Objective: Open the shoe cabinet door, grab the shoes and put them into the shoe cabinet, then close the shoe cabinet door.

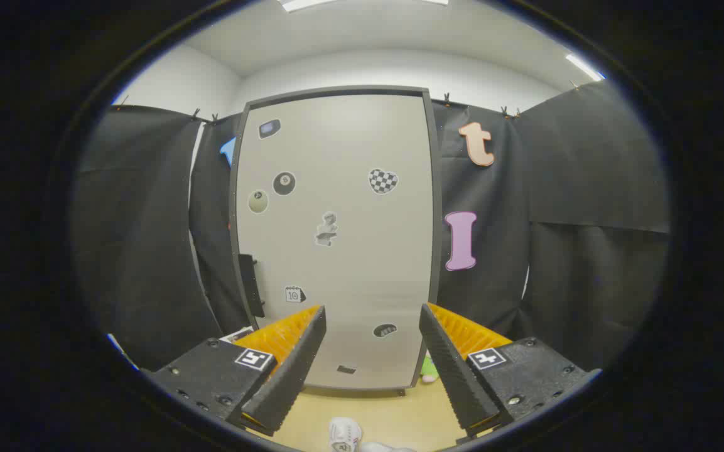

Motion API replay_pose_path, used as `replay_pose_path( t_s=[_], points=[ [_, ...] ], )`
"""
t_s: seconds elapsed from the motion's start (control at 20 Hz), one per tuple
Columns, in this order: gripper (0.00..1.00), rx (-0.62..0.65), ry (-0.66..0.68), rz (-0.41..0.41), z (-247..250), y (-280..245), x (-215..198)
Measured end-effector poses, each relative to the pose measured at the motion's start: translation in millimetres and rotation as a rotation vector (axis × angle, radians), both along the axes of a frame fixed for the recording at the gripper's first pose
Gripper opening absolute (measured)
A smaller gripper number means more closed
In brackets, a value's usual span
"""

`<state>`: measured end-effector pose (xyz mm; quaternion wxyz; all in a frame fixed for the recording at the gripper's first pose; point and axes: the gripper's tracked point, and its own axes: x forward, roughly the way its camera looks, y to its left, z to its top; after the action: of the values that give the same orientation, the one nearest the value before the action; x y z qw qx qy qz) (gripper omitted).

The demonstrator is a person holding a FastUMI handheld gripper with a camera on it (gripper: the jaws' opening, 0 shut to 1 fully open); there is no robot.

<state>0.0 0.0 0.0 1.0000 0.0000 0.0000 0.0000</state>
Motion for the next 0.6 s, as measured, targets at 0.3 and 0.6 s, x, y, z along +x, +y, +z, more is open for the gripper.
replay_pose_path(
  t_s=[0.3,0.6],
  points=[
    [0.98,-0.016,-0.002,-0.011,-0.4,11.8,2.4],
    [0.98,-0.032,0.0,-0.006,-8.7,55.0,25.9]
  ],
)
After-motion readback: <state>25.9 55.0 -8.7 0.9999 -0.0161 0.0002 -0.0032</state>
